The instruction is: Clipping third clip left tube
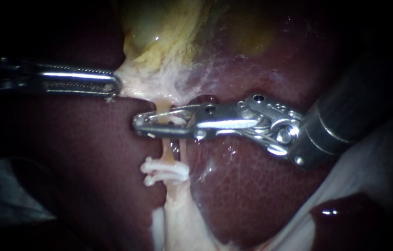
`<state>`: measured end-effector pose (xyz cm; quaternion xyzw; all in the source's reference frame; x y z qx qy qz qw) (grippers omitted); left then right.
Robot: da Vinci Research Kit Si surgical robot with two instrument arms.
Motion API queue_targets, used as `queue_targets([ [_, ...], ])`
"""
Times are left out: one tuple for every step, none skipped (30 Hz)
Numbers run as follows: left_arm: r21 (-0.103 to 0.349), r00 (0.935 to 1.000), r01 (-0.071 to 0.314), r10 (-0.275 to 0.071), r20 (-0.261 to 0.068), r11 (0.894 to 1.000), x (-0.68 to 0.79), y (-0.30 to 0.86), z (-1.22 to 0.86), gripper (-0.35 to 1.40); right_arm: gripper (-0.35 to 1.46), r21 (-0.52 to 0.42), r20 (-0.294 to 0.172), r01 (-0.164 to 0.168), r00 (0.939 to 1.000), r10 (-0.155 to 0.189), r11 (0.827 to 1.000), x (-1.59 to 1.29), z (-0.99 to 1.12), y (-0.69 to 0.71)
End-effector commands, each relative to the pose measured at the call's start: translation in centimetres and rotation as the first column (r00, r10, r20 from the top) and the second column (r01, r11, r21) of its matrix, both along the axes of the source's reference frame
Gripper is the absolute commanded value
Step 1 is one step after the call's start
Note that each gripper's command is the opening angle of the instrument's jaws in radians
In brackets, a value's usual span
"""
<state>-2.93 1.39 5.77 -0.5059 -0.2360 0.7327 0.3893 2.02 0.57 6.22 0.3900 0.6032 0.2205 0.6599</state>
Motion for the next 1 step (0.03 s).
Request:
queue_targets([
  [0.0, 1.0, -0.001, 0.001, 0.0, 1.0, 0.0, 0.0, 0.0, -0.35, -0.35, -0.001, -0.001, 0.002, 1.0, -0.002, 1.0, 0.0, 0.01, -0.01],
])
